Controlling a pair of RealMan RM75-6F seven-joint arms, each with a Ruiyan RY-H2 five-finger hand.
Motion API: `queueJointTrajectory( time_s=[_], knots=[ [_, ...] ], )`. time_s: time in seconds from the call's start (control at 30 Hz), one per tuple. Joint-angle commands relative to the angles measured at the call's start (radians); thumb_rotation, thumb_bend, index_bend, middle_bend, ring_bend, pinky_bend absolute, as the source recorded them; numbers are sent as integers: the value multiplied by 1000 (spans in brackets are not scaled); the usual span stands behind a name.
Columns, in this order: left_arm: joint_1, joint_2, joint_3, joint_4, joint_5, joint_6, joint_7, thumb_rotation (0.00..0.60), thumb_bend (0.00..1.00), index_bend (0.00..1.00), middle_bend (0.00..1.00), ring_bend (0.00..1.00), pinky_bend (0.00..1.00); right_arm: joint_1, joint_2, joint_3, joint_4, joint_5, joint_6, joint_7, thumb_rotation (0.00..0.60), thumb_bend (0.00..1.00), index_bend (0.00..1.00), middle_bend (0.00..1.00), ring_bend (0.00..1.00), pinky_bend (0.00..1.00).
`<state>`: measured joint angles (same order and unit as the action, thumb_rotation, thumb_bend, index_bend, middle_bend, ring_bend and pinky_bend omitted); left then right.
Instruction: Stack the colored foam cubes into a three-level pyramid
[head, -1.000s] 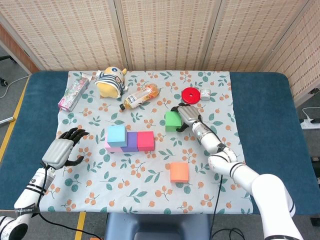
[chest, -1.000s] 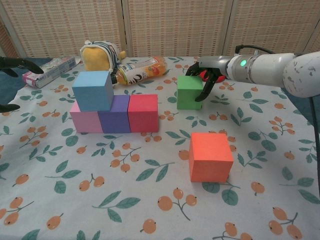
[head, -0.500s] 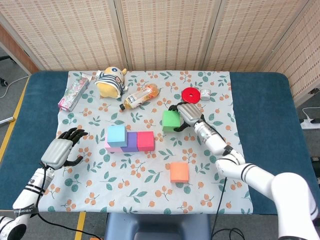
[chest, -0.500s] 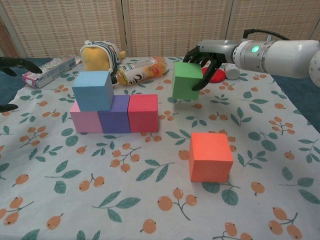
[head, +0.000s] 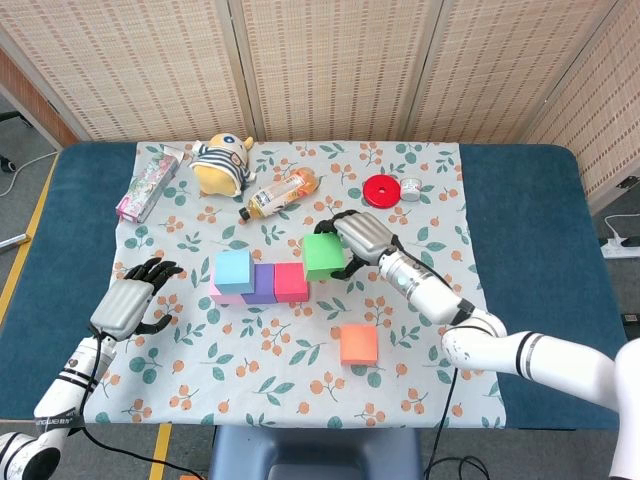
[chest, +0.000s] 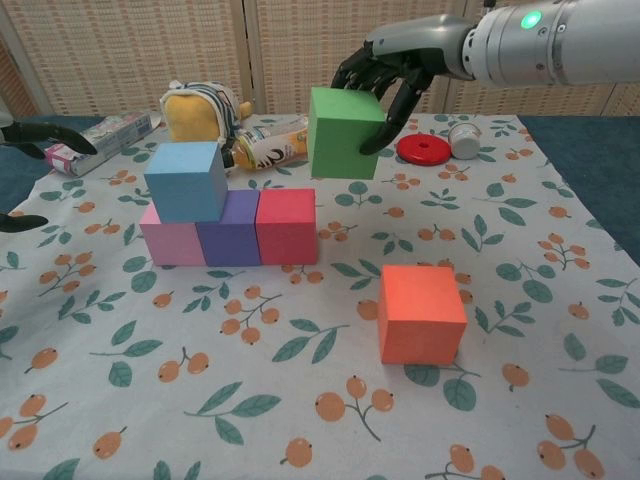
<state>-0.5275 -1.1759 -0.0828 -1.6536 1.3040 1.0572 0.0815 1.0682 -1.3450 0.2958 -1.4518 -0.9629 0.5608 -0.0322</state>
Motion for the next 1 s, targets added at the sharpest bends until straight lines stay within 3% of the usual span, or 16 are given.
queueJointTrajectory(
  time_s=[0.03,0.47,1.0],
  knots=[
    [2,-1,0,-1,-2,1,2,600,317,168,107,54,172,73,-39,-28,-18,119,21,-105,600,112,408,373,219,187],
    [25,-36,2,53,25,57,37,600,316,169,106,54,156,247,-154,-77,19,454,115,-316,600,112,406,373,220,187],
    [44,-39,20,75,76,66,-30,600,318,168,105,51,154,341,-235,-84,74,641,168,-415,600,112,387,373,220,187]
  ],
)
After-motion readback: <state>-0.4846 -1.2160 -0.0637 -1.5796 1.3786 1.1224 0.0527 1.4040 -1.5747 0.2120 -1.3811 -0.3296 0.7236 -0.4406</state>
